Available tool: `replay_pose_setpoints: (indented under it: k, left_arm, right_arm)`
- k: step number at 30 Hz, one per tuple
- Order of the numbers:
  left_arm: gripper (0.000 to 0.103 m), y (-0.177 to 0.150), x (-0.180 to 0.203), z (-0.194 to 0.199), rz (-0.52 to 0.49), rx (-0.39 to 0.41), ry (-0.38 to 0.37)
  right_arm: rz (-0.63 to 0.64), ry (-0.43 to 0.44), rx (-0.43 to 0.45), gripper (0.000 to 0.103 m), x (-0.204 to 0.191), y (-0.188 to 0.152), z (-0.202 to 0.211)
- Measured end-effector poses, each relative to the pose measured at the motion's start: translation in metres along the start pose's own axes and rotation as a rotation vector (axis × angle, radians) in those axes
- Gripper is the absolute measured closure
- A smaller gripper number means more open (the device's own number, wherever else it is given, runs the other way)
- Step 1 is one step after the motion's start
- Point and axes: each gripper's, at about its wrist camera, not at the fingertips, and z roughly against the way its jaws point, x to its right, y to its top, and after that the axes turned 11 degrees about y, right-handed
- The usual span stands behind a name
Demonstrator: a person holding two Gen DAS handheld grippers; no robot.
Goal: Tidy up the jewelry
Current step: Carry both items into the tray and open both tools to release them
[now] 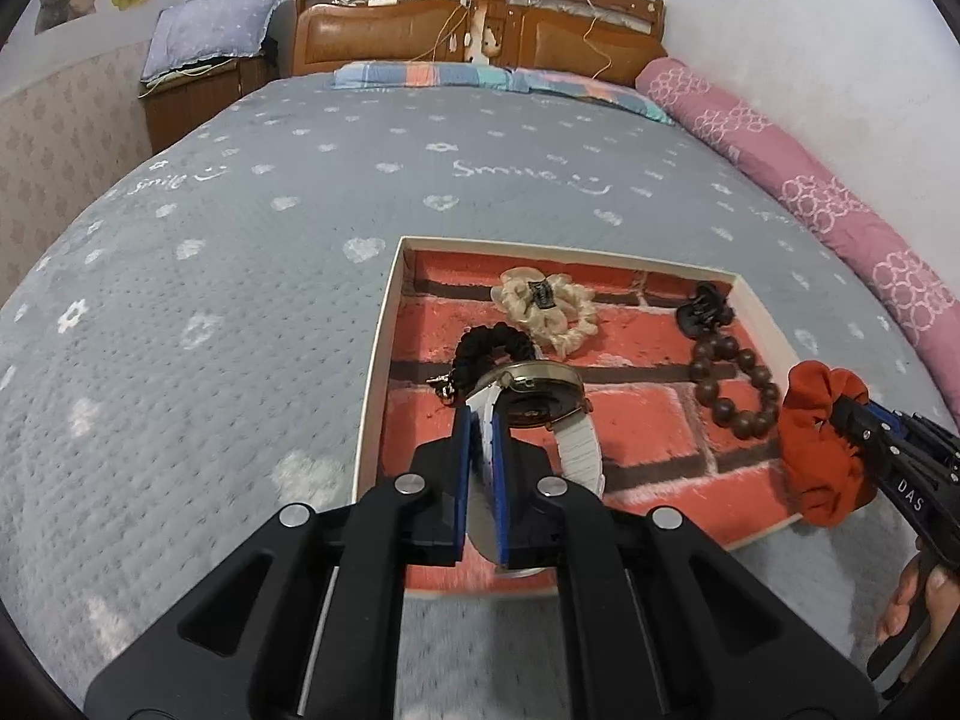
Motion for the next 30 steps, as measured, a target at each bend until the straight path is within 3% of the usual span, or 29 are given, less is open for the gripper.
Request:
replay_pose_setpoints:
  k: [11, 27, 30]
  left_arm:
    - [0.097, 0.003, 0.004, -0.041, -0.013, -0.025, 0.027]
    - [0.095, -0.002, 0.001, -0.052, -0.038, -0.023, 0.058]
    - [0.08, -0.001, 0.001, -0.042, -0.043, 0.0, 0.057]
  right_arm:
    - [0.007, -0.063, -0.039, 0.09, 0.015, 0.004, -0.044]
    - [-0.006, -0.06, -0.036, 0.086, 0.015, 0.0, -0.052]
    - [0.007, -0.056, -0.038, 0.082, 0.013, 0.0, -0.048]
